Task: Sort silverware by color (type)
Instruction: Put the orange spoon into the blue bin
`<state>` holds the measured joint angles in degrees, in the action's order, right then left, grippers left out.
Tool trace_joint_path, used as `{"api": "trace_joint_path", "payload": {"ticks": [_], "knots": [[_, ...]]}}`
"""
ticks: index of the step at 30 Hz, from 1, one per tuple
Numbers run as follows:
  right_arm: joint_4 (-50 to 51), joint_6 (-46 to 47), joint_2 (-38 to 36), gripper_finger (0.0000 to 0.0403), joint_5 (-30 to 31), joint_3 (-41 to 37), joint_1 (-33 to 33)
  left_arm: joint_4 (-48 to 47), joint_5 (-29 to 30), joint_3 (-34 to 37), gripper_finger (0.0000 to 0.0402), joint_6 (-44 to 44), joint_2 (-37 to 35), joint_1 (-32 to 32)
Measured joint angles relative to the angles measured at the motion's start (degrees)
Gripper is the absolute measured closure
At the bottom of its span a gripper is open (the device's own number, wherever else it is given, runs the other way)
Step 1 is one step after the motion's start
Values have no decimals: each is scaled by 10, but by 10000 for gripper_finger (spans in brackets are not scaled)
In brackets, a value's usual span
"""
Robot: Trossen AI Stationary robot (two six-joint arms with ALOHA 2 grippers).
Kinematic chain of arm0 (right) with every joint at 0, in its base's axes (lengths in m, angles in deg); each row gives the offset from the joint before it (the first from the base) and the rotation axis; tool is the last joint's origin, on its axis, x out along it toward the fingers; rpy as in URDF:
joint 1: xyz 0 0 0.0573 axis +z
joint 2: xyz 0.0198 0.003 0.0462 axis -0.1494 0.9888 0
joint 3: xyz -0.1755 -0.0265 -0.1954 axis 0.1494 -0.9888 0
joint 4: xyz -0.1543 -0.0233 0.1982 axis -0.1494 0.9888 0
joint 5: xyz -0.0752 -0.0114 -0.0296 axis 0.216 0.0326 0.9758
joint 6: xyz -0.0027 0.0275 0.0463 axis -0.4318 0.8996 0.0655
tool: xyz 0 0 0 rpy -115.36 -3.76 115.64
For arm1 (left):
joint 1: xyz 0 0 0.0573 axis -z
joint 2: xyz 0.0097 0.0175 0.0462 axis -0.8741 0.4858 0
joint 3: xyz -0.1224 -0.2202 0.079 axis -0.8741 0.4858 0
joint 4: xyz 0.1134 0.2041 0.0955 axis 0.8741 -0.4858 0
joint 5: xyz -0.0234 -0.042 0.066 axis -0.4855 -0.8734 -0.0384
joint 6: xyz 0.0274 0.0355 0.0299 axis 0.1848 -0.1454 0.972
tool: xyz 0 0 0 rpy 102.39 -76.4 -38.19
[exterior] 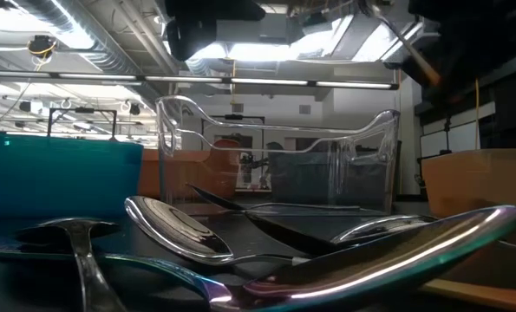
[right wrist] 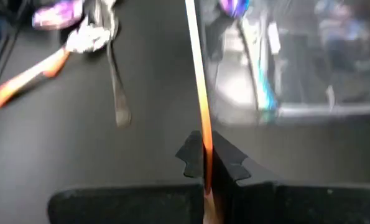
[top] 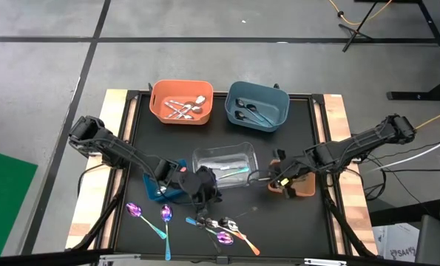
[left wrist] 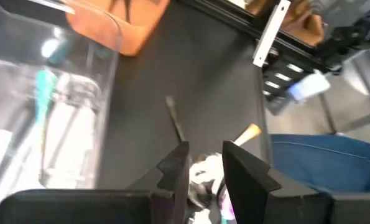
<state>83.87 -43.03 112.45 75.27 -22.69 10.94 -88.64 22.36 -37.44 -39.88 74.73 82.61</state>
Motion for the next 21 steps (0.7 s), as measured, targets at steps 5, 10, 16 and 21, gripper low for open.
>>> {"api": "trace_joint_path", "payload": {"ticks": [5,10,16,21], "knots": [[59,5,0,403,-24,0,0,24,-49,0,312,-23,0,-10],[73,24,0,403,-55,0,0,96,-76,0,312,-25,0,-33],[74,91,0,403,-99,0,0,254,-112,0,312,-25,0,-65],[64,183,0,403,-146,0,0,336,-114,0,312,11,0,-90]]}}
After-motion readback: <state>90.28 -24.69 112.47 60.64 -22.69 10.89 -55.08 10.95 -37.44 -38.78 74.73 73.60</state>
